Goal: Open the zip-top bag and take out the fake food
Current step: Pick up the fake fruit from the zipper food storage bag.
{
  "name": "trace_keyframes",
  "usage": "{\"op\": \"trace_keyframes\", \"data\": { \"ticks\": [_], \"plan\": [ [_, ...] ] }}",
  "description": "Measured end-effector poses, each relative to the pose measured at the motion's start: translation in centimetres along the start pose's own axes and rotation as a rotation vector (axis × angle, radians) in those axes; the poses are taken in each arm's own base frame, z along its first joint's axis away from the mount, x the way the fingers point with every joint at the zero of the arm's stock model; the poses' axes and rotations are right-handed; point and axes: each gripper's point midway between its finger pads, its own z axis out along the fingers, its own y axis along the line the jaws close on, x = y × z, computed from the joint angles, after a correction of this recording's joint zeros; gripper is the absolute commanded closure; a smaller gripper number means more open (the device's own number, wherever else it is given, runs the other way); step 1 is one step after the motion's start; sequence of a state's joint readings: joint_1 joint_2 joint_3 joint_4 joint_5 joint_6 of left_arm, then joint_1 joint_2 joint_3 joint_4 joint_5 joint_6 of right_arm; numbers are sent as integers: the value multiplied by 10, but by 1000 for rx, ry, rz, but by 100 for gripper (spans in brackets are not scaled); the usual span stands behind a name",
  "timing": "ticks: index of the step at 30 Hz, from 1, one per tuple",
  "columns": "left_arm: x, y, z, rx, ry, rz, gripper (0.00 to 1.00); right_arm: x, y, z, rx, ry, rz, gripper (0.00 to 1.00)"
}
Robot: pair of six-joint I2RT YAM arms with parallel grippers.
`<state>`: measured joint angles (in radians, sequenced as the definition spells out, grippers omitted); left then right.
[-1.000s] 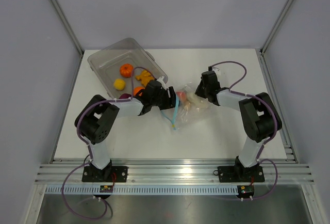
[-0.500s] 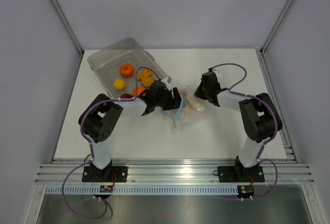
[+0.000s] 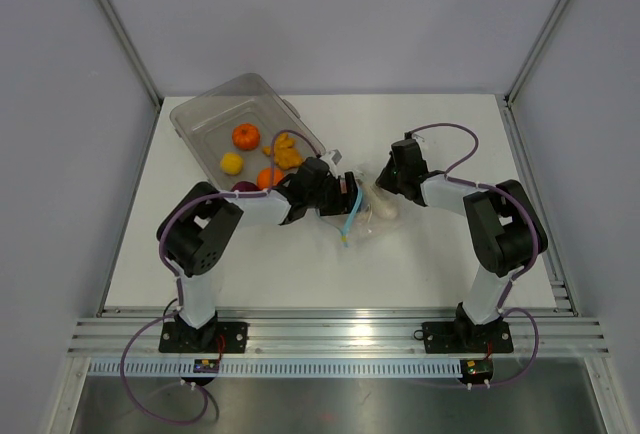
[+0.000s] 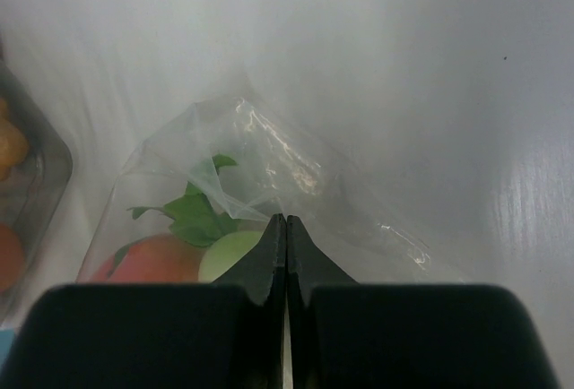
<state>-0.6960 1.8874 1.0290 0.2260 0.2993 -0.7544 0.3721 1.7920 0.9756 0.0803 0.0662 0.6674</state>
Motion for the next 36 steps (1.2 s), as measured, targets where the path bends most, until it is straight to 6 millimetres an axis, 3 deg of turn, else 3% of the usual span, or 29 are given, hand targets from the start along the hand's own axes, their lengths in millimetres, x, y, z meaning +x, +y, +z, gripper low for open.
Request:
{"op": "trace_keyframes", "data": {
  "ticks": [8, 14, 21, 30, 36],
  "plan": [
    [2, -4, 1, -19, 11, 39, 19, 5, -4, 1, 17, 18, 10, 100],
    [-1, -9, 5, -60, 11, 88, 28, 7, -5, 2, 22, 24, 10, 100],
    [0, 1, 6, -135, 25, 120, 33, 7, -6, 2, 23, 25, 11, 100],
    [4, 16, 15, -228, 54, 153, 29, 7, -5, 2, 23, 25, 16, 100],
    [3, 17, 18, -246, 58, 160, 46, 7, -5, 2, 23, 25, 18, 100]
  ]
}}
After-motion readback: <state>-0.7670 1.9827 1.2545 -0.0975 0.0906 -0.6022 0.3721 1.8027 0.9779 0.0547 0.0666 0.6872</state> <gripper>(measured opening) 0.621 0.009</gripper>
